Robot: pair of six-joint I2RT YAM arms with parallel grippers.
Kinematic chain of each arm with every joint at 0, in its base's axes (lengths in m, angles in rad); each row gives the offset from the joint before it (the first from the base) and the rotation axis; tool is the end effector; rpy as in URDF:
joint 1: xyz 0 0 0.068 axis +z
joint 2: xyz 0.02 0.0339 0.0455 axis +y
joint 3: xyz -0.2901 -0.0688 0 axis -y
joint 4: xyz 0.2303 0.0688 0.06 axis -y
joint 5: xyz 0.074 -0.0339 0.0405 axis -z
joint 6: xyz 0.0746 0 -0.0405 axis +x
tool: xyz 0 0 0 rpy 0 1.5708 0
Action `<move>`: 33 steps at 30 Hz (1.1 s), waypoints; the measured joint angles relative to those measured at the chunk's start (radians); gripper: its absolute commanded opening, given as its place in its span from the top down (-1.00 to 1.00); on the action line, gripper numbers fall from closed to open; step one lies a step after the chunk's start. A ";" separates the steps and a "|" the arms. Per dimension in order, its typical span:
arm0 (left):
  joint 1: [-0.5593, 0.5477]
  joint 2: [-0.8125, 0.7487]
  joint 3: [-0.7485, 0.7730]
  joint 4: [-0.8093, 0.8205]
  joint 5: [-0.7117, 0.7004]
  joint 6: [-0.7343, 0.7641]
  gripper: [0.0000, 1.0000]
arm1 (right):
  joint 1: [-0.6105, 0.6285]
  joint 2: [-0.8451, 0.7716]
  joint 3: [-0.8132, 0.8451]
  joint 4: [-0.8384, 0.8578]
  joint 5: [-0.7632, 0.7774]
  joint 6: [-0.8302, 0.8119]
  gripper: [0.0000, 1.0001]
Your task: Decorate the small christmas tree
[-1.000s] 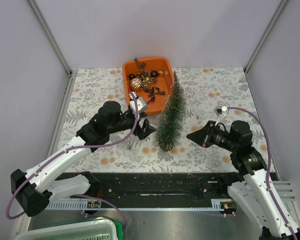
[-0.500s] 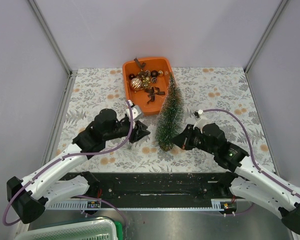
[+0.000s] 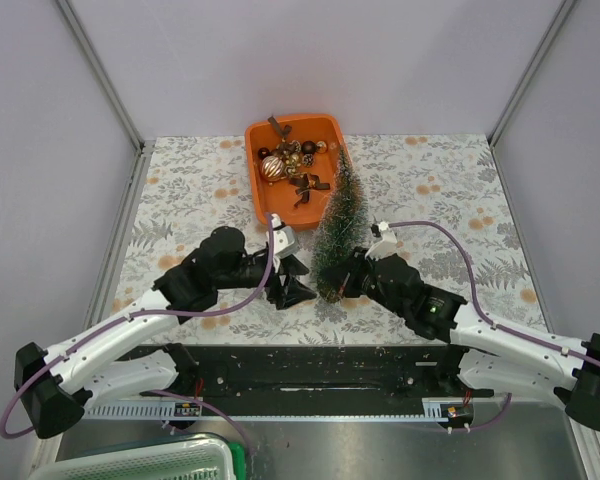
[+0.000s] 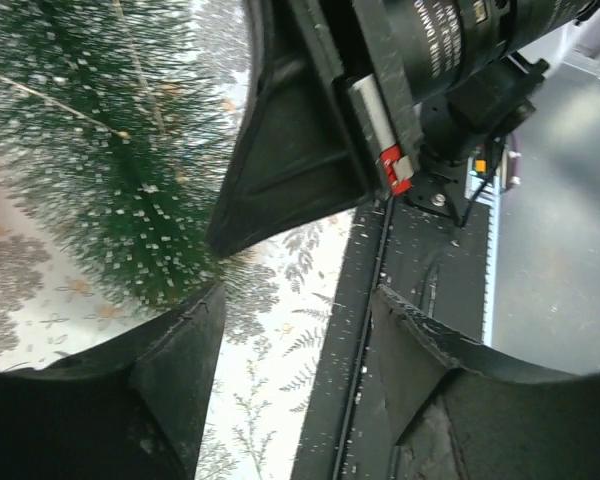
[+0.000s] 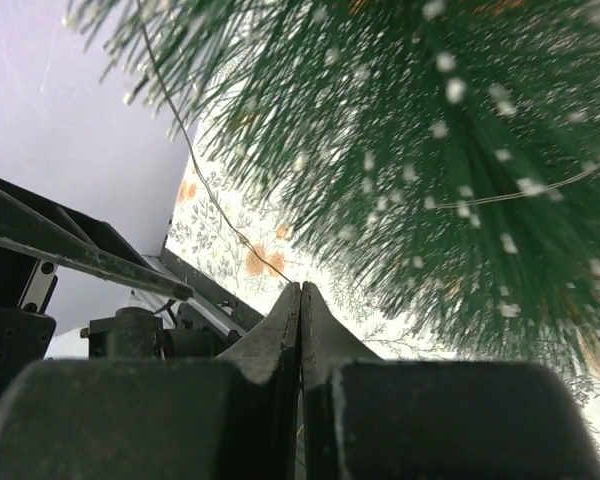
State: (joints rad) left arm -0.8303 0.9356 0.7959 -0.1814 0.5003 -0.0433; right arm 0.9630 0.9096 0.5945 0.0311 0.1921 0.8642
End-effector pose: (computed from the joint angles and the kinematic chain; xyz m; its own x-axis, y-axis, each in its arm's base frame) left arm 0.1197 -0.1840 0.3304 -0.2541 0.2217 -0.9414 0.9446 0.2658 -0.1923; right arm 0.1378 0.1731 0.2869 -0.6372 0.3914 -0.6639 -0.3335 0.6366 0.6954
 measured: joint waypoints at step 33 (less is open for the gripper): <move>-0.106 0.129 -0.017 0.101 -0.074 0.179 1.00 | 0.140 -0.041 -0.088 0.240 0.215 0.064 0.59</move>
State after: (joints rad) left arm -0.9363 1.0649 0.7792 -0.0799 0.4267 0.1360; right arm 1.1034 0.8684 0.5068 0.2714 0.4072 0.9287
